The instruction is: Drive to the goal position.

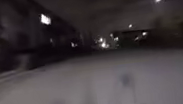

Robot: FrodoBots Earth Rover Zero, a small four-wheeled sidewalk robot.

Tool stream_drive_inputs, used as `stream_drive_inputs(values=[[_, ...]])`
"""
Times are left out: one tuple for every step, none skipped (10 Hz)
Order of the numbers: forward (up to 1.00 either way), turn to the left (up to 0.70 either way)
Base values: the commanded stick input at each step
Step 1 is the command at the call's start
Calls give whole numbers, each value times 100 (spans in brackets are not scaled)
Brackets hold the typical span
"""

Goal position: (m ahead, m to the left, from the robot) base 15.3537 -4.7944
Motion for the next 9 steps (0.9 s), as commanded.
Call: stream_drive_inputs(values=[[50, 0], [50, 0], [50, 0], [50, 0], [50, 0], [50, 0], [50, 0], [50, 0], [50, 0]])
